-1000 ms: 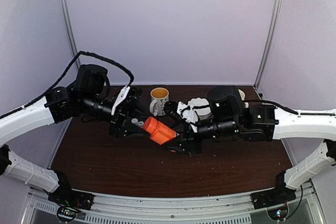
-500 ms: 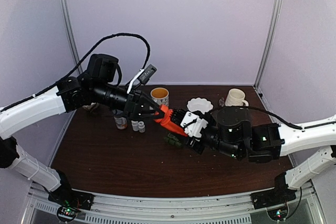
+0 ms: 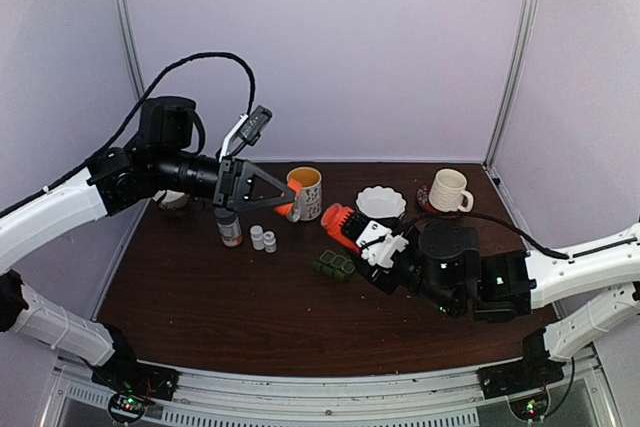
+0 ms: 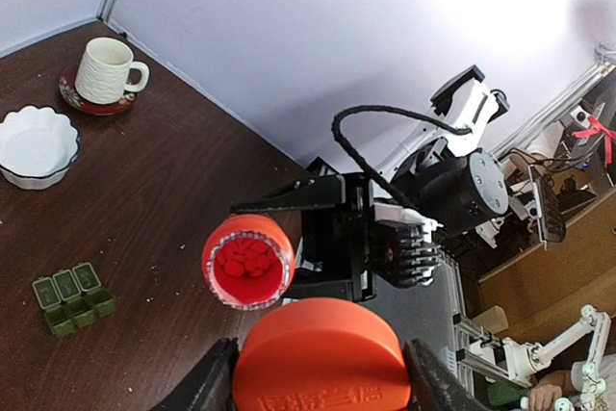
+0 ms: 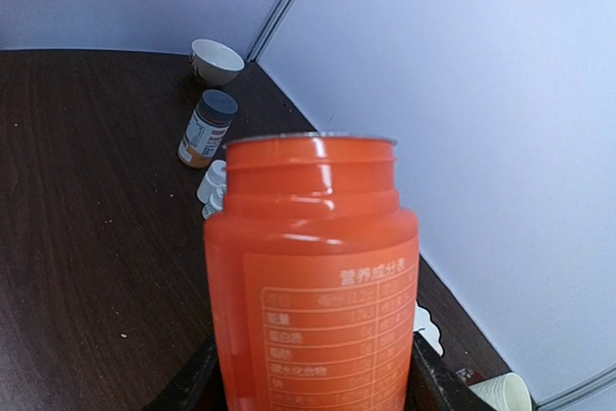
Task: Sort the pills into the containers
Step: Place the lid of the pill bottle at the center of the board.
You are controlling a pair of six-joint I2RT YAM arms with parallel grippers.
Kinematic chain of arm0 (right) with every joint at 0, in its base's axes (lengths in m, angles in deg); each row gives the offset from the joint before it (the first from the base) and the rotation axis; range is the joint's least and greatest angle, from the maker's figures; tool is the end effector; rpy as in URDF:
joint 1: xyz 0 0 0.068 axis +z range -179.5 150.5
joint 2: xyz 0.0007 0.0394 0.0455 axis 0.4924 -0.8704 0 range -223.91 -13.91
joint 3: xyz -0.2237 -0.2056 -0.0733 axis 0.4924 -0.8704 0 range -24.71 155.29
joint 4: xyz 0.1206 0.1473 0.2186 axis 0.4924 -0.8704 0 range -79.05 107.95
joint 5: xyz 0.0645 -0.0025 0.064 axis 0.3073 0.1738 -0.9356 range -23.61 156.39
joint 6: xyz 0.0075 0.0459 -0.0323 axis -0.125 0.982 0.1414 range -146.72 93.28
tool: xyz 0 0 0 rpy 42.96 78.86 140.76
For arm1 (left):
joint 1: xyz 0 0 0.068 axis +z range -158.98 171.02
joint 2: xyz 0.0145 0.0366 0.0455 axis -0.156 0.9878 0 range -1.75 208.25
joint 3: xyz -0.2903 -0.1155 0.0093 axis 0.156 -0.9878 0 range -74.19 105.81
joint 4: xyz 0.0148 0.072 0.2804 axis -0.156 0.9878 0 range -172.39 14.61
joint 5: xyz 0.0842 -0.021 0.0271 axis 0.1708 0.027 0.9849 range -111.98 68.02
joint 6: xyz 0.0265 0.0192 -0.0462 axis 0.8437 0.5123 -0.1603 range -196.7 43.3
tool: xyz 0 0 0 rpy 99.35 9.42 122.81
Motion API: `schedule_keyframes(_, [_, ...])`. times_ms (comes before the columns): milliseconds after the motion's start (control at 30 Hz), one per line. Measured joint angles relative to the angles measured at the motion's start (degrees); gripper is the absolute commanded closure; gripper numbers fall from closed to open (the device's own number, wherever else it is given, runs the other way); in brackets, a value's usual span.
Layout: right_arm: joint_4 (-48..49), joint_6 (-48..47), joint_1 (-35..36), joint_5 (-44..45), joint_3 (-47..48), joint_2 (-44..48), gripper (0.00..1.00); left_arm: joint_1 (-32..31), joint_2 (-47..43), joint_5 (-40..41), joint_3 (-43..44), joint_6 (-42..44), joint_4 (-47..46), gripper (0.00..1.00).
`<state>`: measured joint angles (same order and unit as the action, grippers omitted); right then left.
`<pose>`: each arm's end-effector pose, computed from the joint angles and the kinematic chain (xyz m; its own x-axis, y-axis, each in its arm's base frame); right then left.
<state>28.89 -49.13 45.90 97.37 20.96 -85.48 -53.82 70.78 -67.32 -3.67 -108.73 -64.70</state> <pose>0.0957 0.2867 0.3087 0.2084 -0.4968 -0.8425 -0.6759 0.5495 -0.4912 0.1939 -0.2325 0.4203 -0.7175 0.1876 -0.6709 0.6959 0.1484 -0.7027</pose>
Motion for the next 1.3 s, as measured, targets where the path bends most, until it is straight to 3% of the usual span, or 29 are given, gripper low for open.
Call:
schedule_keyframes(233, [5.99,6.01,-1.18,-0.57,-3.82,2.84,1.0,0.28,-1.2,11.87,-0.92,4.66,7.3,0.6])
schedule_keyframes(467, [9.51,11.78,-3.21,-2.43,-6.86,4.76,1.0,0.39,1.36,26.91,-9.55,6.91,12.68,0.61])
schedule_keyframes(733, [11.06,16.06,-4.52,-4.74,-8.59,6.16,1.0,0.39,9.2,28.72,-17.22,5.64,6.69,0.64])
schedule_keyframes(1300, [13.05,23.37,-4.76,-5.79,-11.45,6.47,1.0,0.35,22.75,44.02,-14.08,5.68,7.96,0.63])
